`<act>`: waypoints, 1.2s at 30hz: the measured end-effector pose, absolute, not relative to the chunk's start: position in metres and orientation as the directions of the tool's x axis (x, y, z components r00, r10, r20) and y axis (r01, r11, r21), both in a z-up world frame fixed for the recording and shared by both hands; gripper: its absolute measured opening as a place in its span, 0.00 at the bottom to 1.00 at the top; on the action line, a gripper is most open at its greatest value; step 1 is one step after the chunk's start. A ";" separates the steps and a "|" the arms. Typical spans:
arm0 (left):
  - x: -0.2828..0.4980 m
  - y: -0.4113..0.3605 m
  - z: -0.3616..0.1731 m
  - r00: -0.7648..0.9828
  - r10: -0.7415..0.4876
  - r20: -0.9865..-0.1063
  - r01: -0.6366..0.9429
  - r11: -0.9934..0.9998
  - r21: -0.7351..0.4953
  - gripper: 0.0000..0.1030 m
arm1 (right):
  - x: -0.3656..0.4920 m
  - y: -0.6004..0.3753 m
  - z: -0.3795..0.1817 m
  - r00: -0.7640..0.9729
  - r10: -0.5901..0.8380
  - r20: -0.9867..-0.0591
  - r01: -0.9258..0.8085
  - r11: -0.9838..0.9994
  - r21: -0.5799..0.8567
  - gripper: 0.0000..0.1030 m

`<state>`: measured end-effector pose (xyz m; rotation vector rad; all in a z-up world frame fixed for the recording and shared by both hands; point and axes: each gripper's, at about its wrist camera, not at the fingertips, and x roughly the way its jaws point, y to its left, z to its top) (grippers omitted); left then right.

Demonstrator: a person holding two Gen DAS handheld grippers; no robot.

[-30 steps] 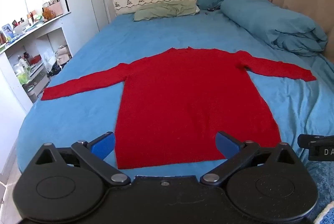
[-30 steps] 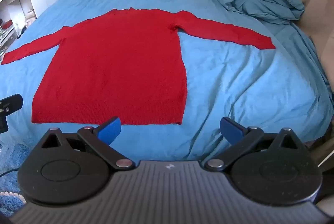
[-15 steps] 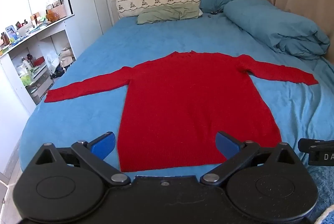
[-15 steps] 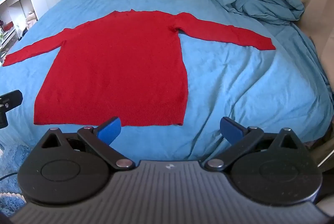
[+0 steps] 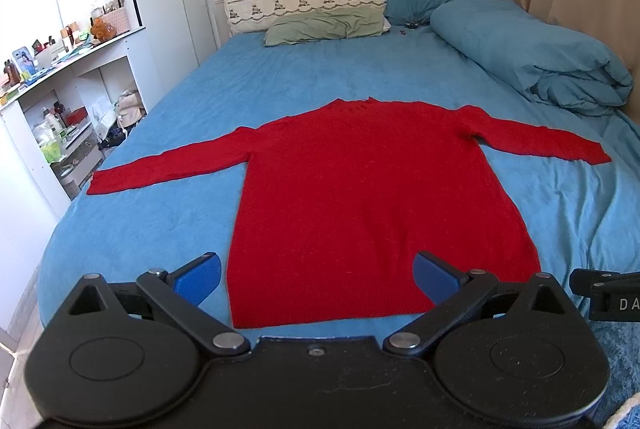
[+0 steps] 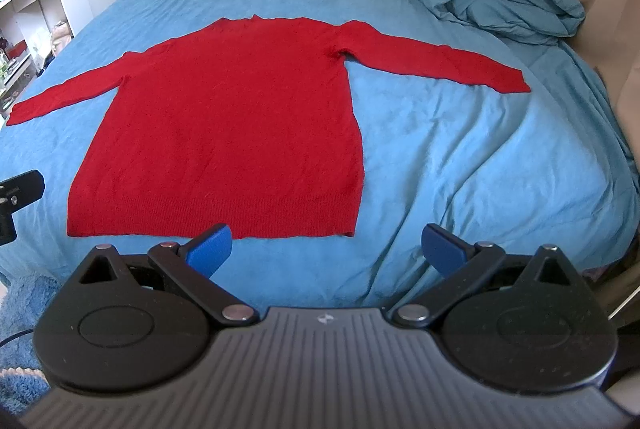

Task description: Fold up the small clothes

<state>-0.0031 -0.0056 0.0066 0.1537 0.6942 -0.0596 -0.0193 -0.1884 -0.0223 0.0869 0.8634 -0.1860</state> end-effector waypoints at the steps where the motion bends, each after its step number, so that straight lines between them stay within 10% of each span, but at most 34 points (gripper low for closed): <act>1: -0.003 -0.006 0.007 0.767 -0.003 -0.641 0.105 0.987 0.121 1.00 | -0.019 -0.189 -0.023 0.635 -0.127 -0.762 0.198 0.980 0.001 1.00; 36: -0.004 -0.004 0.009 0.771 -0.001 -0.637 0.098 0.988 0.117 1.00 | -0.020 -0.187 -0.024 0.635 -0.124 -0.763 0.197 0.980 0.005 1.00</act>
